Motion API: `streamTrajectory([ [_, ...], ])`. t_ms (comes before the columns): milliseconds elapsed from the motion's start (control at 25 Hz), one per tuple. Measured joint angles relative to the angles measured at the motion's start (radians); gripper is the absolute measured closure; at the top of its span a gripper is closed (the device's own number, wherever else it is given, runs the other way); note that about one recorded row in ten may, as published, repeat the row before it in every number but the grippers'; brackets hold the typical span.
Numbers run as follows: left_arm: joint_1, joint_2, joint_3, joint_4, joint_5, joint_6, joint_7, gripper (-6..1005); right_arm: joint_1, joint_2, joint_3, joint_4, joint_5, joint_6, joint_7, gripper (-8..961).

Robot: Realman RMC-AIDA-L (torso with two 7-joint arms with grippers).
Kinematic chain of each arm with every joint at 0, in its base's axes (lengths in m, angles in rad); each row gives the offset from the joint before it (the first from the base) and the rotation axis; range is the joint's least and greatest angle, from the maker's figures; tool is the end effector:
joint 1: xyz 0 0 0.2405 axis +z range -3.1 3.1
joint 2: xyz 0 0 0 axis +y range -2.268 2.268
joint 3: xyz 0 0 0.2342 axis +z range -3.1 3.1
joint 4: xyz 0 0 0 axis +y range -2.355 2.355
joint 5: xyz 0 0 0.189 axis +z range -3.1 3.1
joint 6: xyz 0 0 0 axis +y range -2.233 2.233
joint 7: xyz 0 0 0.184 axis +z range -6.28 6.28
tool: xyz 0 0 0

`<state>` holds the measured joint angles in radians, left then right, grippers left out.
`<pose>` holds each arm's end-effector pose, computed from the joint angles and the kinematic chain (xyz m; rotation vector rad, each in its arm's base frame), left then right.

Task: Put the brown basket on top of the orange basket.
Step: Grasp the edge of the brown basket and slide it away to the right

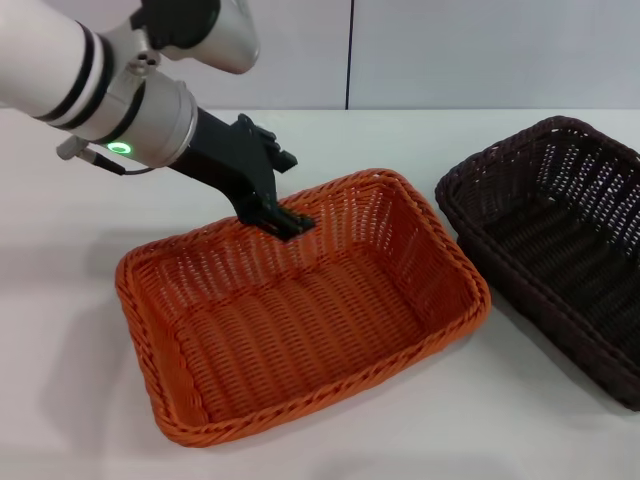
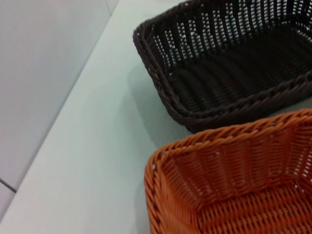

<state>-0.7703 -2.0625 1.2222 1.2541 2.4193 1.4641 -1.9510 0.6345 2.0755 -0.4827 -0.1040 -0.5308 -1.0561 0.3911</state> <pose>-0.1208 0.3783 -0.0157 -2.8078 -0.0858 0.2394 0.3054 0.4099 0.0958 -1.1801 0.7139 0.8575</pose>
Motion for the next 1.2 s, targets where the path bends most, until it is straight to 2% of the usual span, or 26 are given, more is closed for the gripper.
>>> streamTrajectory([
  [160,0.023,-0.001,-0.002,0.035,-0.023,-0.003,-0.005,210,0.005,0.000,0.000,0.000,0.000,0.001,0.000,331],
  [240,0.079,-0.001,-0.005,0.057,-0.131,-0.074,0.016,211,0.006,-0.001,0.000,-0.001,0.000,0.001,0.000,332],
  [360,0.113,0.000,-0.009,0.068,-0.203,-0.113,0.043,211,0.004,-0.001,0.000,-0.007,0.000,0.001,0.000,332],
  [440,0.214,0.000,-0.043,0.067,-0.490,-0.241,0.175,211,0.005,-0.004,0.001,-0.010,0.000,0.002,0.000,332],
  [480,0.214,0.000,-0.043,0.067,-0.490,-0.241,0.175,211,0.005,-0.004,0.001,-0.010,0.000,0.002,0.000,332],
  [560,0.267,-0.002,-0.048,0.035,-0.672,-0.316,0.272,211,0.008,-0.004,-0.001,-0.014,-0.001,0.002,0.000,332],
  [600,0.277,-0.002,-0.048,0.027,-0.700,-0.325,0.291,211,0.011,-0.005,-0.005,-0.017,-0.003,0.002,0.000,331],
  [640,0.319,-0.003,-0.043,-0.024,-0.872,-0.368,0.404,211,0.017,-0.006,-0.011,-0.021,-0.010,0.002,-0.001,331],
  [680,0.319,-0.003,-0.043,-0.024,-0.872,-0.368,0.404,211,0.017,-0.006,-0.011,-0.021,-0.010,0.002,-0.001,331],
  [760,0.342,-0.004,-0.038,-0.093,-1.021,-0.381,0.514,212,0.025,-0.007,-0.026,-0.035,-0.024,0.018,-0.005,331],
  [880,0.363,-0.004,-0.017,-0.307,-1.310,-0.303,0.774,212,0.055,-0.009,-0.079,-0.088,-0.080,0.160,-0.009,332],
  [1000,0.371,-0.004,-0.017,-0.364,-1.380,-0.265,0.843,212,0.055,-0.009,-0.085,-0.096,-0.085,0.156,-0.009,332],
  [1080,0.381,-0.004,-0.016,-0.442,-1.498,-0.204,0.947,212,0.045,-0.007,-0.111,-0.118,-0.090,0.114,-0.008,332],
  [1160,0.387,-0.006,-0.014,-0.516,-1.600,-0.145,1.046,213,0.017,-0.007,-0.194,-0.178,-0.099,0.076,0.022,331],
  [1200,0.388,-0.006,-0.012,-0.549,-1.631,-0.126,1.081,213,0.017,-0.007,-0.194,-0.178,-0.099,0.076,0.022,331],
])
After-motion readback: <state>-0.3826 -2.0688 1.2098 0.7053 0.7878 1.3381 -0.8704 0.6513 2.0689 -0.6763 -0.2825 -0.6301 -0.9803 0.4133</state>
